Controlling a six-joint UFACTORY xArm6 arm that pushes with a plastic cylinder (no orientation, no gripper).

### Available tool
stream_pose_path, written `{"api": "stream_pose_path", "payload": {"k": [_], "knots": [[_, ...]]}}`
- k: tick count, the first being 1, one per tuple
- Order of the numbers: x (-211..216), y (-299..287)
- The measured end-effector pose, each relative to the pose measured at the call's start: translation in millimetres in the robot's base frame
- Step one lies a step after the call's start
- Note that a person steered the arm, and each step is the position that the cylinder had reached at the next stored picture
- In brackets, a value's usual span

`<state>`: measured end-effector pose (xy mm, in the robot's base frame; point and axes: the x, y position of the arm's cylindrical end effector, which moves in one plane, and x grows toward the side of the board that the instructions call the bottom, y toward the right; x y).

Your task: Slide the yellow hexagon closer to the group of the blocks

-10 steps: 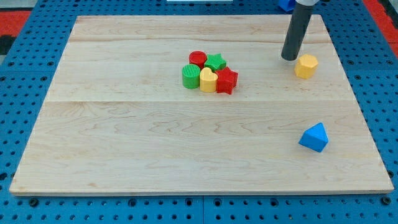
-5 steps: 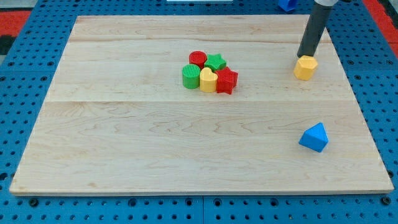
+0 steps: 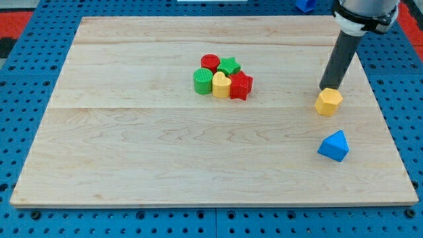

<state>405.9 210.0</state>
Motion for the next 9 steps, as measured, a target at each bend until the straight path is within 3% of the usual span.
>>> {"api": "stream_pose_path", "payload": {"k": [2, 5, 9], "knots": [[13.0, 34.8], [29.0, -72.9], [74.2, -52.5]]}}
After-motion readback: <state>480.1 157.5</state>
